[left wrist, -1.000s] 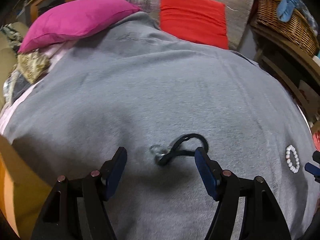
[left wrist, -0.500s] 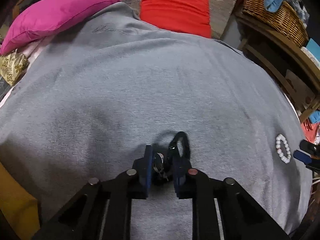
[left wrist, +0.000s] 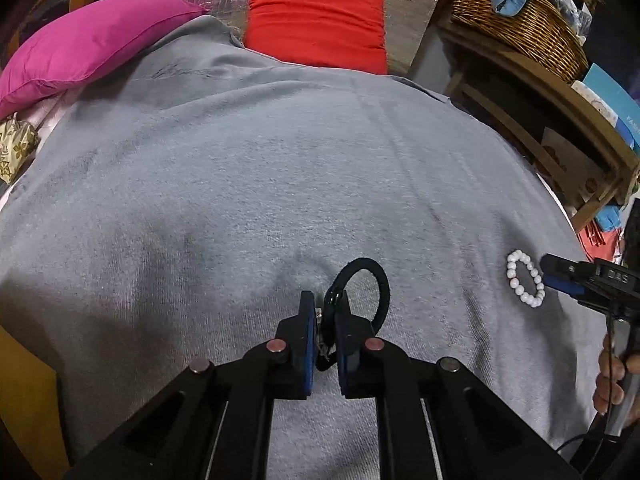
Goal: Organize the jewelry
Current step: 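Grasp the black cord keychain with the left gripper, then grasp the white bead bracelet with the right gripper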
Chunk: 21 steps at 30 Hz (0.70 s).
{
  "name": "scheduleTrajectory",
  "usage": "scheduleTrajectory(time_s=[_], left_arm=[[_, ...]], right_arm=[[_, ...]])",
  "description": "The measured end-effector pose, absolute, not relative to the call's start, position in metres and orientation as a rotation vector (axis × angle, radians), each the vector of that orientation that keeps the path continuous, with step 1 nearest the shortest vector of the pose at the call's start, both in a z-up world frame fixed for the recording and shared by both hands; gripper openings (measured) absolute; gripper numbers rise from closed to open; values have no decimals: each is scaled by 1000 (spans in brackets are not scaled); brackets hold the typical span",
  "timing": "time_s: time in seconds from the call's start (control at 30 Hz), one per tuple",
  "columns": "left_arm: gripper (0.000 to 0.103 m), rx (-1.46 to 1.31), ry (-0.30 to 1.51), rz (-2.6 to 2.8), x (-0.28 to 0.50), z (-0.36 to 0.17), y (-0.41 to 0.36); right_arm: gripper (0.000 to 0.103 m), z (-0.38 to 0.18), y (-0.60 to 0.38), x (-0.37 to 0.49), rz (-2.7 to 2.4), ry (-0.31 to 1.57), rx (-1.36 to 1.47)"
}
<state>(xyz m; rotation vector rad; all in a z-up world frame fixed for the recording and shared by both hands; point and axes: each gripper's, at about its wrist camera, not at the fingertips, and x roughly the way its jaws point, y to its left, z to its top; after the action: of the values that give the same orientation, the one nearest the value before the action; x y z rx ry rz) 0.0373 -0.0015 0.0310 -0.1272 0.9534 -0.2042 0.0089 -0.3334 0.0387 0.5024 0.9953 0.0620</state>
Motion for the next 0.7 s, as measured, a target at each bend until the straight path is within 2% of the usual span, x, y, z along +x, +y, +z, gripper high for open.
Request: scheduleTrajectory(time_s=[0.1, 0.37, 0.43, 0.5, 0.57, 0.7], left_arm=[[10, -131, 950, -212, 34, 33, -4], [10, -130, 962, -200, 33, 31, -4], [10, -134, 969, -197, 33, 30, -4], [10, -136, 971, -195, 32, 29, -4], [10, -128, 972, -194, 31, 29, -6], [10, -112, 977, -189, 30, 29, -10]], right_arm=[[40, 34, -330, 15, 43, 1007, 471], [35, 37, -304, 19, 2, 992, 269], [31, 37, -299, 19, -4, 987, 227], [18, 38, -293, 19, 0, 982, 199], [12, 39, -289, 18, -6, 976, 167], [11, 45, -281, 14, 35, 964, 173]])
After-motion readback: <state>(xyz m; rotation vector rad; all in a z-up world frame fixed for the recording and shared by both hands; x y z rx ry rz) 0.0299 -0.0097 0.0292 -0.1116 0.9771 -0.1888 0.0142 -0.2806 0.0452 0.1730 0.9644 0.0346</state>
